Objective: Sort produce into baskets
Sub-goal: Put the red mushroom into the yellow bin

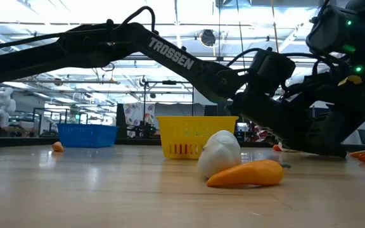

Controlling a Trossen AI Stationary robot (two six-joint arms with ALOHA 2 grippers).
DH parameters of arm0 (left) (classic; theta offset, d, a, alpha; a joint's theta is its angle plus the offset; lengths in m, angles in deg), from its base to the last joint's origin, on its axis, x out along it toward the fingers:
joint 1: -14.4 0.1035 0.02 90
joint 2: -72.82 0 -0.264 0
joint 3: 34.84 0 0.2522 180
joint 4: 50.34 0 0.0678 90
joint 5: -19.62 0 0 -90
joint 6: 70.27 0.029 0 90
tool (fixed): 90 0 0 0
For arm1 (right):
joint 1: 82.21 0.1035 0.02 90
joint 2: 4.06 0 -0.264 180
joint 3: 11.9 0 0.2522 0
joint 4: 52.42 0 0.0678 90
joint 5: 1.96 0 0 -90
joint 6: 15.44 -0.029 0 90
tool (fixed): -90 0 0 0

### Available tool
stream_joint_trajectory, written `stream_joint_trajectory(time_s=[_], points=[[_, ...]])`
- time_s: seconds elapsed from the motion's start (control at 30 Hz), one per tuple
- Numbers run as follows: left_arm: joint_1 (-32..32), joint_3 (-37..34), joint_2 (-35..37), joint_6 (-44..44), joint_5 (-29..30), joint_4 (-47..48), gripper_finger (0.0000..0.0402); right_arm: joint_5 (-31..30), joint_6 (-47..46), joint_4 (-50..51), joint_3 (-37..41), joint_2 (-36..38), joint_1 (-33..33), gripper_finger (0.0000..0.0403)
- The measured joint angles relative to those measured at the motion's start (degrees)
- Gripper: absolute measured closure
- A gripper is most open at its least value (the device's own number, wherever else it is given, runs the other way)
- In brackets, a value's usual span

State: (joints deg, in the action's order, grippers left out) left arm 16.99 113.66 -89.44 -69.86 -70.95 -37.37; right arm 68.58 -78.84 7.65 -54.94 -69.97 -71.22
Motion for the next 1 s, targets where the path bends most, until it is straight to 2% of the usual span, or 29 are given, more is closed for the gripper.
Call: stream_joint_trajectory(time_s=[0.53,1.0], points=[[0.0,0.0,0.0,0.0,0.2,0.0,0.0183,0.1,0.7,-1.1,0.1,-0.3,0.0,0.0403],[0.1,0.0,0.1,-0.1,0.8,0.3,0.0289,1.6,1.1,-1.1,0.1,-0.3,0.0,0.0403]])
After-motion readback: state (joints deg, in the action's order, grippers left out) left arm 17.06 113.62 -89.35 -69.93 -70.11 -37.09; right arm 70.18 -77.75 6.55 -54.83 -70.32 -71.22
